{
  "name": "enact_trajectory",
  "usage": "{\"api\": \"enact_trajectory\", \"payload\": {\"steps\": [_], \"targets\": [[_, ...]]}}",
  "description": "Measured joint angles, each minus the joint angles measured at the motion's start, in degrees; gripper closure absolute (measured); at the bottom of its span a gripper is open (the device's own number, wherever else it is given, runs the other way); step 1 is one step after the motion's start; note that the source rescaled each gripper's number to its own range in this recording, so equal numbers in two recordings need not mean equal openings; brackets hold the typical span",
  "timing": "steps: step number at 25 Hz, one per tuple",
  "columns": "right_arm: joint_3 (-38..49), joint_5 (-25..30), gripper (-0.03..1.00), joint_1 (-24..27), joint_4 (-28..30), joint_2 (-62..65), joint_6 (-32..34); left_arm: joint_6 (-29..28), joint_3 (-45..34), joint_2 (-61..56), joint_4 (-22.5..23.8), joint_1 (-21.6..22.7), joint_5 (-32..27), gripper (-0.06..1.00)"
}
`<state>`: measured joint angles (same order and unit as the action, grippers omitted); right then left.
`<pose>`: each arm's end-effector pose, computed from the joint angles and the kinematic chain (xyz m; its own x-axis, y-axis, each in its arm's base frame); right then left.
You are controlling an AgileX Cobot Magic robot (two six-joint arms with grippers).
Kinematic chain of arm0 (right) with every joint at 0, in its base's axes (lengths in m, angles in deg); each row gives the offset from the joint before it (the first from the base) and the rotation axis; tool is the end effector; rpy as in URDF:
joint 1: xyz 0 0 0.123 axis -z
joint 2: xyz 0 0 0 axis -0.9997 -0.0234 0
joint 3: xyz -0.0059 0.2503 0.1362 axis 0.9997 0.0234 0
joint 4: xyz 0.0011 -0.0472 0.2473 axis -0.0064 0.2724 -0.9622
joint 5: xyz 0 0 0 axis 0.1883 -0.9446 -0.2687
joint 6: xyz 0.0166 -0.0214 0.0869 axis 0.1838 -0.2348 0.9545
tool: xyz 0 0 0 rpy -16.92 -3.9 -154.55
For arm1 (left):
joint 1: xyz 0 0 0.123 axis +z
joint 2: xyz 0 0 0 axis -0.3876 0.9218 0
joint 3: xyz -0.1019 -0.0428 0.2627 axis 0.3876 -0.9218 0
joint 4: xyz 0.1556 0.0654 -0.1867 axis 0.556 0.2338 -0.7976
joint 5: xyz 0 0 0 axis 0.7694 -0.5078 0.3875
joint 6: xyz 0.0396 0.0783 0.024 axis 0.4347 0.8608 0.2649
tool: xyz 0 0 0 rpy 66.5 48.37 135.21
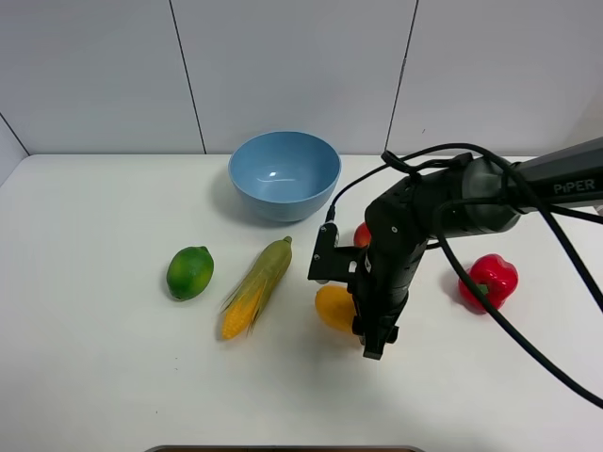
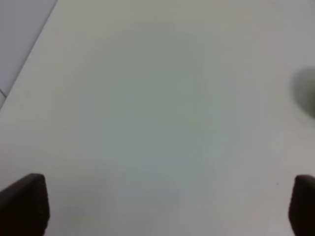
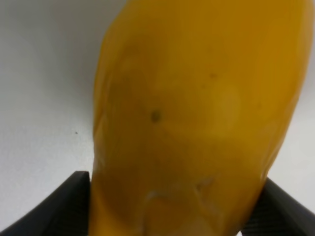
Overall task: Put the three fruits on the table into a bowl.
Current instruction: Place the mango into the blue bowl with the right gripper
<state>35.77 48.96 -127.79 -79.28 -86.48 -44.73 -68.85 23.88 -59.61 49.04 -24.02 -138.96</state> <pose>0.2411 0.1946 0.1185 -0.3044 -0.9516 -0.0428 -0.9510 0.3062 -0.0429 -0.0008 0.0127 0.2600 -0.5188 -0.0190 -0.8547 -0.1139 0.9924 0.0470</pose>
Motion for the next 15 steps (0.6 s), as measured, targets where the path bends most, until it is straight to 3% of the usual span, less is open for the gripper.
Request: {"api": "enact_trajectory", "payload": {"steps": [15], "targets": [[0.0, -0.3, 0.97, 0.0, 1.5, 15.0, 8.7, 0.0, 0.0, 0.0, 0.0, 0.0, 0.0, -0.06]]}}
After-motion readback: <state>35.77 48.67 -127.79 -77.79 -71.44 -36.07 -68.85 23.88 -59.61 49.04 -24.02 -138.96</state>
